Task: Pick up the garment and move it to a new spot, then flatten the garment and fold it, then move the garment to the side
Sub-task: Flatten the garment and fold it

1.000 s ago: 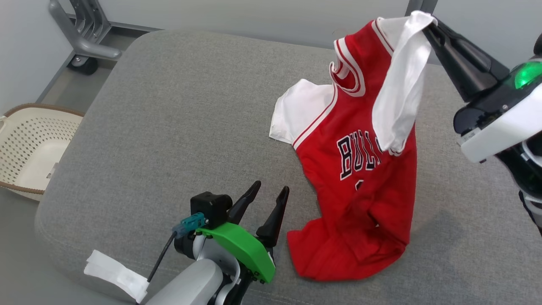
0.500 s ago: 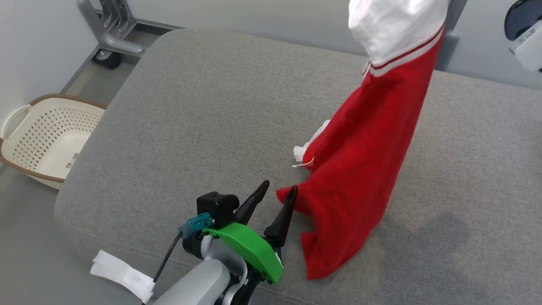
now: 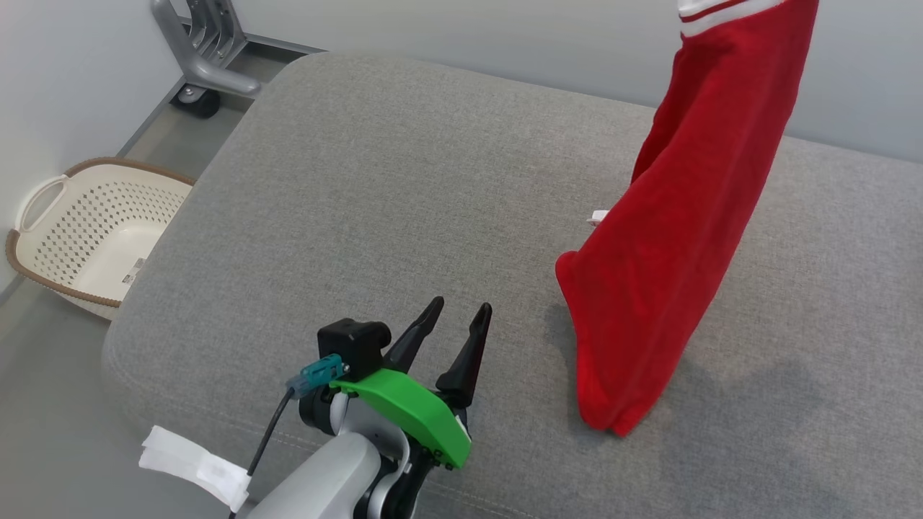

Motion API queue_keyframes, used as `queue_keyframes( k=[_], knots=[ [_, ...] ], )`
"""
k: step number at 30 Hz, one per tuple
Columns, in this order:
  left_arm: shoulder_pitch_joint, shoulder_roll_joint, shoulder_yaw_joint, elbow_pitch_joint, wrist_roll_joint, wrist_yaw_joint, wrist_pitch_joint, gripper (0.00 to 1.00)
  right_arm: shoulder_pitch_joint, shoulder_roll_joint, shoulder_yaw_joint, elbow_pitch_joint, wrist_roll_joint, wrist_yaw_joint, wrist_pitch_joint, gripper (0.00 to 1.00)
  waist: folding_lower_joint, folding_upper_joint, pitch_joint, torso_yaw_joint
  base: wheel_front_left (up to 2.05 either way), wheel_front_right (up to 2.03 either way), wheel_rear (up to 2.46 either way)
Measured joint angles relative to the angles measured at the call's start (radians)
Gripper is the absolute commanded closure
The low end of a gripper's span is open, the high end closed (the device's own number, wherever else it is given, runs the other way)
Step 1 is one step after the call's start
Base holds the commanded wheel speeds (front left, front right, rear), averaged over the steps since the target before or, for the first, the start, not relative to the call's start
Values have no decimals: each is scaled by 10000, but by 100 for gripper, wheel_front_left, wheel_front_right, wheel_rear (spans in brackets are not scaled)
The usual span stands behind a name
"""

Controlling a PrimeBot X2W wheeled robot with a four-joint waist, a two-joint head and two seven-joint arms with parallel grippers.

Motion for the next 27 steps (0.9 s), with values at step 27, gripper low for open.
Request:
queue_keyframes(
  k=[27],
  knots=[
    [405,619,284,-270,328,8,136,0,7133,-374,-2809,-13,-301,-1469,-1402,100,0,0,422,-2149,0,0,0]
  ],
)
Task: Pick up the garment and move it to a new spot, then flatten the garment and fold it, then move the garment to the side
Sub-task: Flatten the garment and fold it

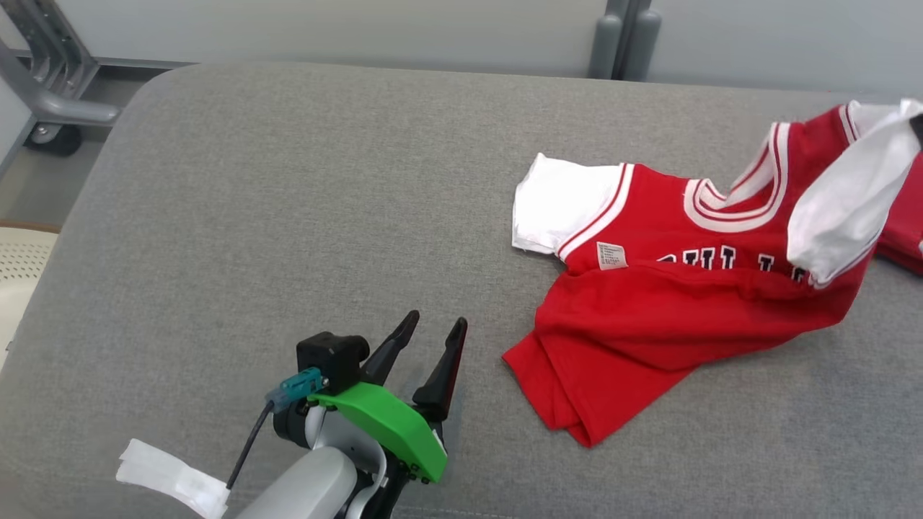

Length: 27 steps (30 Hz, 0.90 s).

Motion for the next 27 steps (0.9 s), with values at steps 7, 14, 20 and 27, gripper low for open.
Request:
queue_keyframes(
  k=[7,14,20,27],
  knots=[
    [-221,-221,-263,-17,0,-33,439,0,1931,230,339,-13,-876,4,-1104,100,0,0,297,-496,0,0,0],
    [-917,-376,-385,128,-286,-178,1156,0,3409,635,846,430,-1425,4,-2065,100,0,0,641,-854,0,0,0],
    [-1540,-575,-98,686,-1043,-343,2011,0,3611,1126,1346,738,-1547,54,-2798,100,0,0,942,-1204,0,0,0],
    [-2086,-564,186,1718,-1530,-466,2765,0,3382,1342,1883,959,-1835,318,-3344,100,0,0,1249,-1738,0,0,0]
  ],
)
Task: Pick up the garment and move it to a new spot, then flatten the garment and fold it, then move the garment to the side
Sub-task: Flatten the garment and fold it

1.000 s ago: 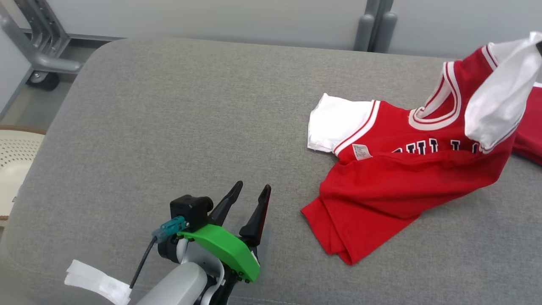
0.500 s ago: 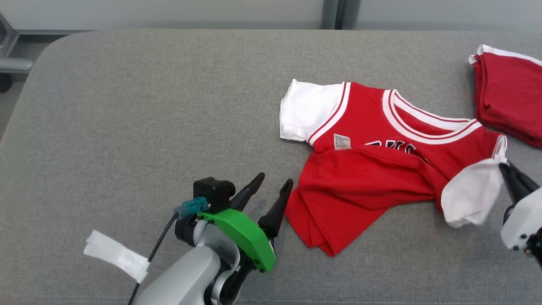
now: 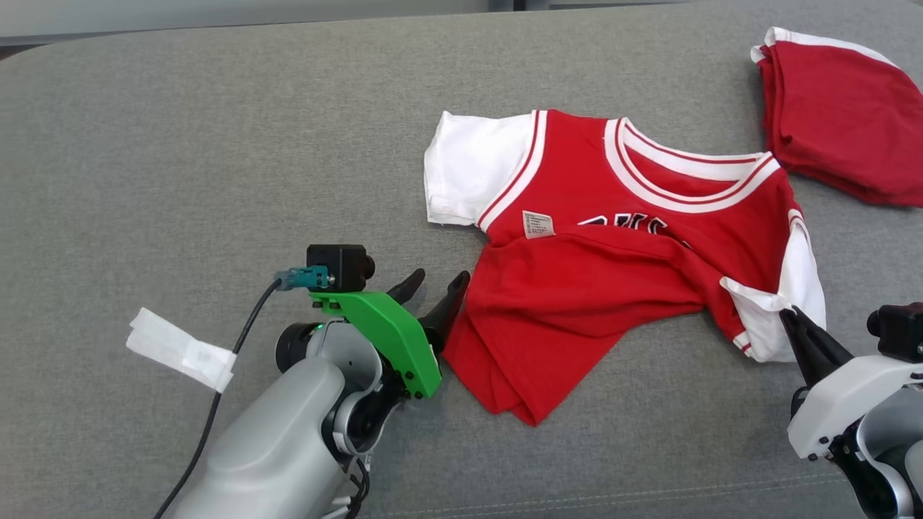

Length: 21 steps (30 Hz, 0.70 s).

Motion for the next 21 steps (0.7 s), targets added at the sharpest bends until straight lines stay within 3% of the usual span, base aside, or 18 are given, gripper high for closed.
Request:
queue_keyframes(
  k=[8,21],
  knots=[
    [-590,-12,31,629,0,-125,284,0,-221,188,127,267,-65,56,-391,100,0,0,383,-477,0,0,0],
    [-1051,-276,-117,1417,-33,-809,370,0,-605,355,148,976,-128,138,-968,100,0,0,928,-932,0,0,0]
  ],
)
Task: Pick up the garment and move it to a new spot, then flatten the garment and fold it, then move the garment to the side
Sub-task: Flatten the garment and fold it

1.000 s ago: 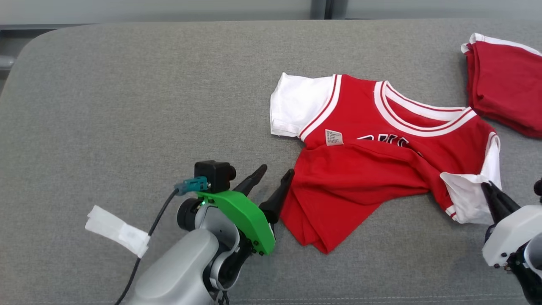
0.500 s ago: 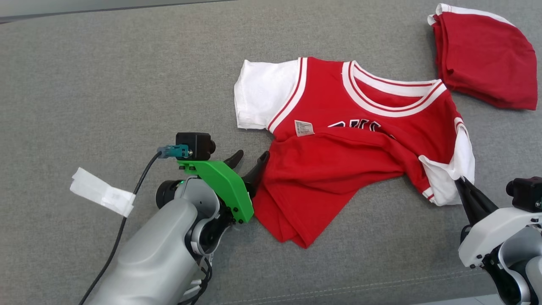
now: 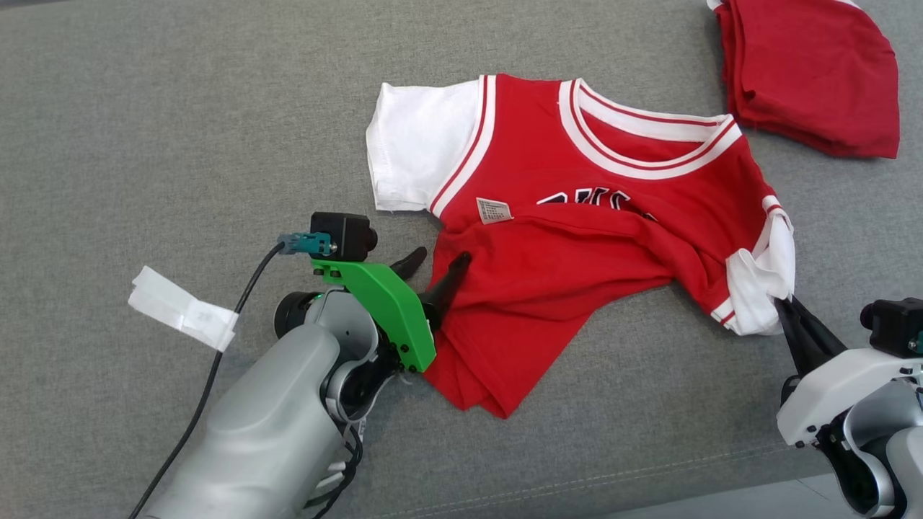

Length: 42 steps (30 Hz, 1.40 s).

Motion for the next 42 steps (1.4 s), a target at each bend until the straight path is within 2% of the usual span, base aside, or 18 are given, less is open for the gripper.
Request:
queue_keyframes(
  k=[22,32,33,34,35,36,37,38,39,42],
  knots=[
    [-418,-115,-234,1022,-77,-600,-462,0,-314,163,176,759,-98,207,-374,100,0,0,-45,-146,0,0,0],
    [-552,-119,-391,1235,-322,-709,-637,0,-410,226,207,982,-98,268,-466,100,0,0,-52,-230,0,0,0],
    [-560,-119,-437,1225,-387,-736,-669,5,-411,228,209,1011,-98,268,-466,100,0,0,-52,-233,0,0,0],
    [-560,-115,-527,1198,-587,-782,-721,18,-412,228,213,1060,-98,270,-477,100,0,0,-55,-235,0,0,0],
    [-560,-115,-556,1179,-635,-784,-721,65,-413,228,215,1083,-98,270,-477,100,0,0,-55,-235,0,0,0],
    [-560,-115,-583,1164,-642,-788,-723,77,-416,228,217,1110,-98,278,-481,100,0,0,-57,-233,0,0,0],
    [-560,-115,-619,1160,-646,-792,-723,84,-417,230,219,1135,-98,299,-520,100,0,0,-62,-229,0,0,0],
    [-560,-115,-660,1160,-665,-792,-723,95,-417,230,221,1151,-98,303,-556,100,0,0,-68,-224,0,0,0],
    [-560,-115,-704,1158,-711,-794,-729,100,-418,230,219,1170,-98,305,-560,100,0,0,-75,-216,0,0,0],
    [-559,-115,-920,1070,-826,-842,-807,100,-411,221,125,1273,-98,295,-619,100,0,0,-108,-151,0,0,0]
  ],
)
